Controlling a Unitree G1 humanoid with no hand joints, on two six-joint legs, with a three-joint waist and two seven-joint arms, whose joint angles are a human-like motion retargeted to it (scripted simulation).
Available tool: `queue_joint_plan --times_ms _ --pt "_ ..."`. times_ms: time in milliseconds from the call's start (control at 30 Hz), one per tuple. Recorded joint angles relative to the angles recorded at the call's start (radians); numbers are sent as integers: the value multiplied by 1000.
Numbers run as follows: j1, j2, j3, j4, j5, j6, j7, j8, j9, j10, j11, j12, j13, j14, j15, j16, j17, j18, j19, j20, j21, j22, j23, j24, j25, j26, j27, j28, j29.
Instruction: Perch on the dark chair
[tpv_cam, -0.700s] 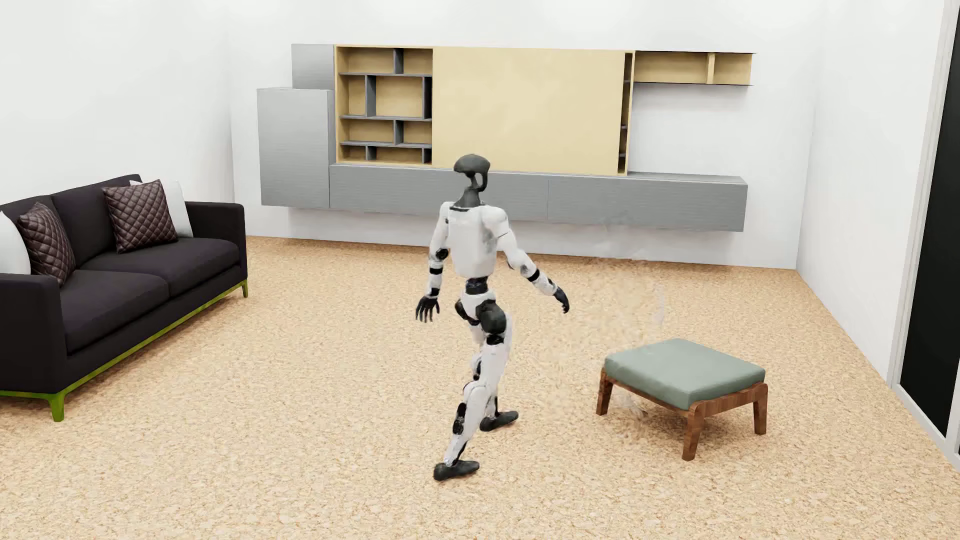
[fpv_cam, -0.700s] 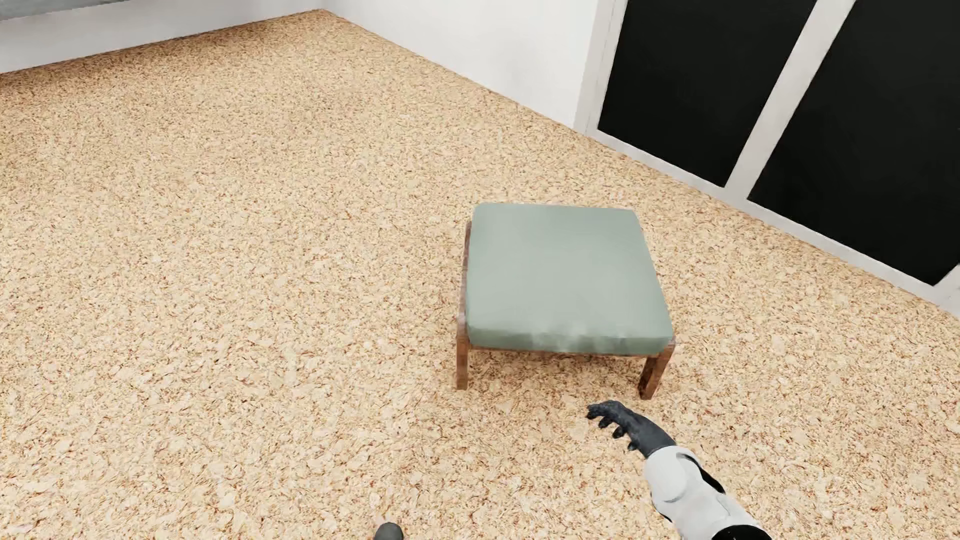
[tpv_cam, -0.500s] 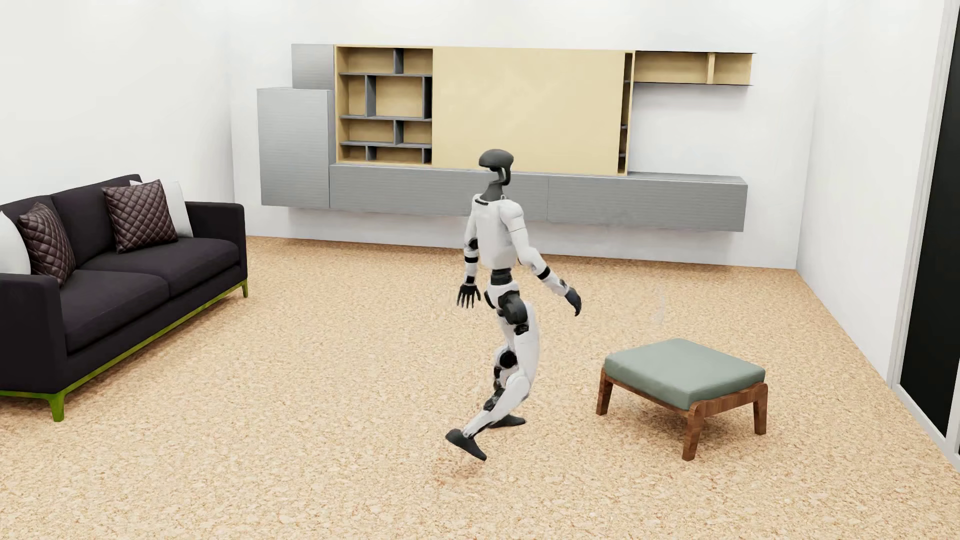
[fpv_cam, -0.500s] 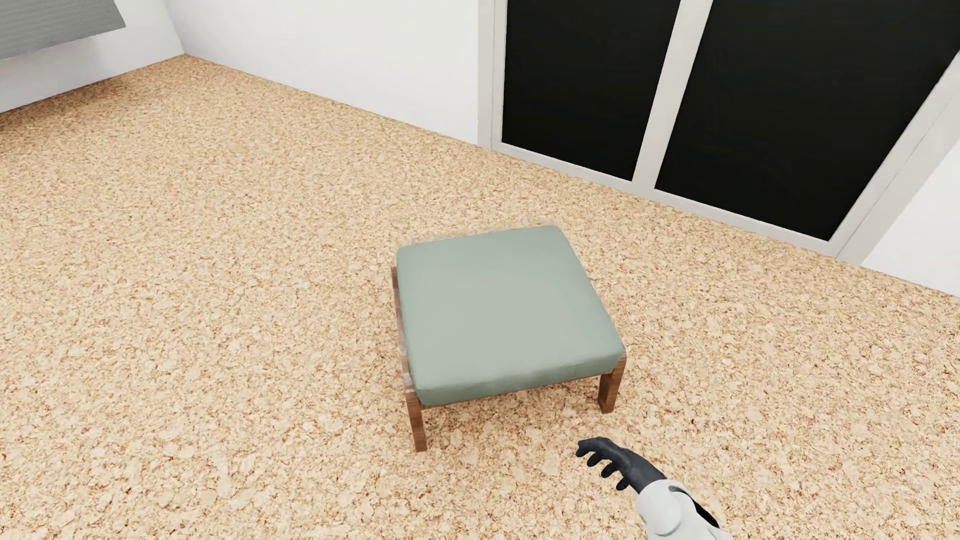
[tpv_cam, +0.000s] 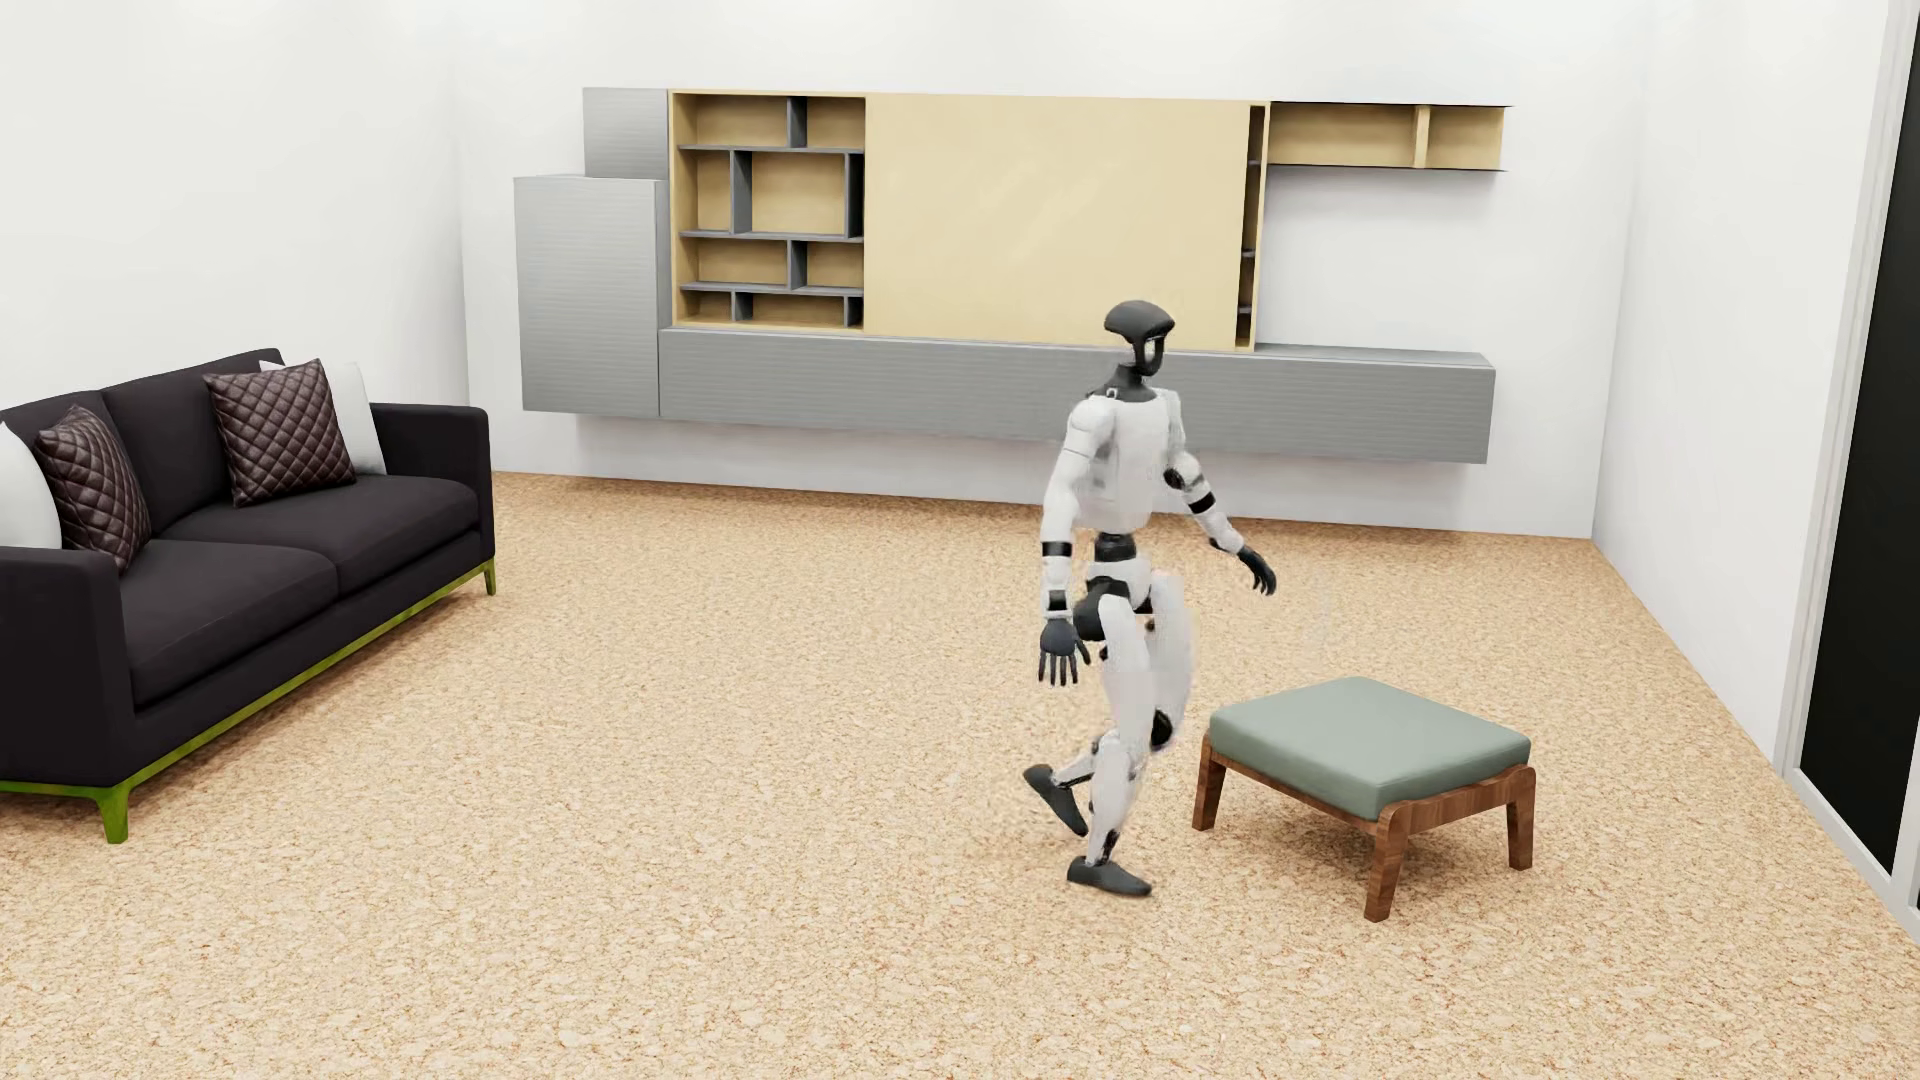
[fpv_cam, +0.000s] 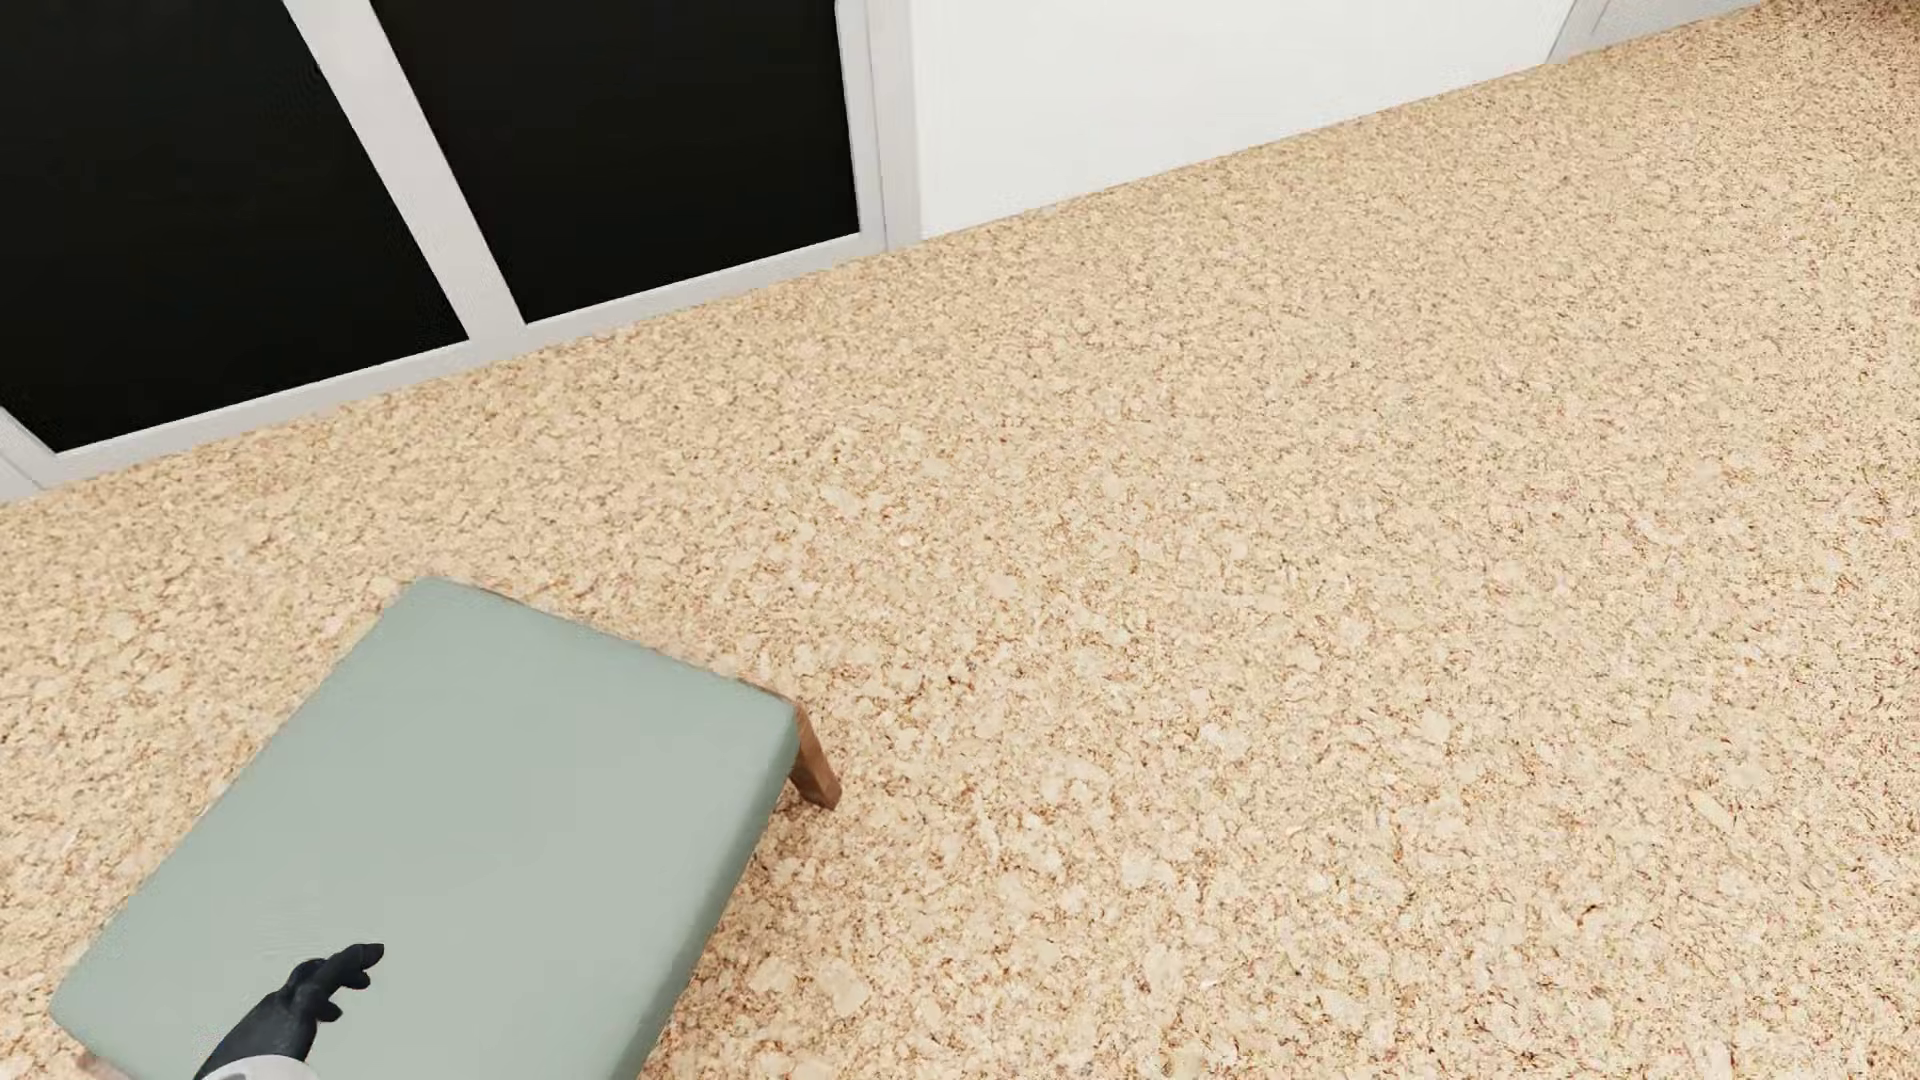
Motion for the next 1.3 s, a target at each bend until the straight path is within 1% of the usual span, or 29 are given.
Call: queue_joint_plan --times_ms 67,100,133,167,200,233,267,300,333,367,400,433,467,500,533,600,667,700,733,867,900,933,967,1000,1033,1100,1133,1200,1300 --pt "-102 41 11 35 -10 3 -93 40 24 114 27 74 -74 -72 -40 -68 21 24 35 2 63 -22 -25 6 43 -15 1 14 -38" --pt "-149 52 28 20 -21 10 -151 77 31 69 23 91 -107 -15 -45 -118 30 58 64 -16 76 -7 -54 14 36 -18 -11 14 -46" --pt "-198 40 37 25 -31 13 -195 94 26 -13 17 89 -141 -37 -61 -153 44 89 88 -24 109 12 -115 15 39 -10 -44 -6 -45" --pt "-204 28 42 32 -37 14 -221 105 29 -145 14 115 -156 -91 -58 -185 62 83 127 -20 143 3 -175 55 -4 13 -15 -3 -35" --pt "-169 -11 42 21 -68 10 -245 123 7 -374 37 151 -164 -19 -62 -214 69 121 176 -34 208 -21 -244 66 5 -9 -62 -24 -13" --pt "-158 -44 33 29 -67 21 -284 134 13 -525 47 150 -199 24 -67 -234 80 71 207 -30 259 -23 -285 92 -45 -15 -92 1 -6" --pt "-161 -91 18 46 -34 36 -368 203 -16 -589 41 162 -206 41 -50 -233 100 61 220 -53 286 -55 -332 49 -39 61 -92 35 100" --pt "-116 -98 24 72 -3 37 -385 274 25 -563 28 148 -239 -9 -8 -230 111 4 232 -36 339 -59 -363 62 -62 51 -113 28 152" --pt "-126 -185 7 95 2 20 -290 296 54 -578 63 121 -289 -41 31 -211 131 -3 256 -40 370 -77 -388 76 -69 34 -113 47 106" --pt "-181 -325 -18 60 -24 0 -205 272 37 -586 155 120 -297 5 42 -198 146 63 281 -31 364 -109 -403 133 -94 63 -104 14 99" --pt "-200 -349 -24 84 -13 -14 -180 269 71 -518 182 116 -300 -81 7 -164 184 1 232 -34 352 -109 -397 125 -106 -40 -89 41 74" --pt "-230 -365 -32 54 -59 -20 -207 258 104 -473 230 110 -285 -72 -41 -145 187 43 230 -69 336 -154 -415 123 -98 39 -1 63 17" --pt "-242 -382 -17 31 -90 -3 -218 261 127 -430 319 95 -276 -90 -66 -166 163 101 234 -68 330 -145 -414 114 -85 36 -29 70 -15" --pt "-281 -408 -2 35 -122 -9 -202 262 147 -380 419 76 -260 -76 -91 -165 145 119 241 -35 334 -146 -416 127 -84 62 -10 79 -46" --pt "-339 -419 4 42 -154 -1 -183 234 156 -303 478 79 -253 -86 -102 -188 122 144 251 -23 342 -140 -394 87 -90 68 2 134 -85" --pt "-471 -433 23 59 -203 0 -214 182 202 -127 543 65 -285 -122 -95 -186 91 178 252 5 304 -145 -339 74 -99 63 20 135 -80" --pt "-624 -522 41 82 -246 -19 -240 170 265 63 570 37 -312 -186 -189 -146 59 161 303 18 244 -165 -330 128 -52 95 26 54 -83" --pt "-724 -653 42 108 -246 -27 -248 180 288 183 696 34 -328 -226 -205 -110 48 143 341 25 234 -208 -323 139 -35 22 26 26 -106" --pt "-812 -771 39 125 -264 -45 -251 193 308 287 808 39 -349 -240 -237 -86 32 133 382 39 221 -239 -314 157 -31 7 45 8 -77" --pt "-1019 -1041 26 144 -297 -47 -303 246 459 648 1159 -30 -423 -358 -325 -38 -26 97 447 28 225 -303 -296 155 35 24 51 38 -176" --pt "-1054 -1085 25 140 -287 -46 -316 262 484 719 1227 -40 -436 -387 -330 -26 -33 97 452 23 213 -308 -296 154 40 44 62 55 -123" --pt "-1078 -1133 21 136 -286 -48 -319 286 501 767 1289 -56 -437 -390 -329 -22 -40 91 453 15 191 -313 -317 165 30 53 75 83 -104" --pt "-1094 -1159 19 129 -283 -44 -339 312 517 823 1341 -64 -424 -421 -332 -12 -41 70 464 -30 187 -322 -340 115 52 38 59 110 -110" --pt "-1091 -1156 14 138 -286 -42 -344 320 540 858 1372 -86 -418 -424 -336 0 -36 43 470 -26 179 -319 -348 134 44 61 55 137 -109" --pt "-1070 -1144 11 148 -286 -43 -344 320 556 876 1381 -109 -416 -441 -326 5 -18 42 478 -13 181 -316 -344 135 46 65 44 98 -107" --pt "-1028 -1100 20 182 -290 -46 -335 308 572 889 1382 -130 -391 -430 -308 -11 21 30 495 -2 174 -303 -312 120 39 85 43 136 -131" --pt "-1012 -1079 21 178 -307 -43 -333 300 569 901 1393 -127 -362 -436 -310 -12 31 36 508 -15 171 -298 -328 115 45 79 29 131 -147" --pt "-971 -1031 24 170 -323 -42 -336 290 555 922 1414 -122 -324 -432 -327 -18 56 49 515 -38 138 -273 -304 138 -9 79 40 111 -83" --pt "-910 -952 25 168 -348 -39 -332 273 538 940 1421 -129 -291 -455 -363 -56 120 67 528 -98 154 -166 -204 110 -18 88 60 122 -129"
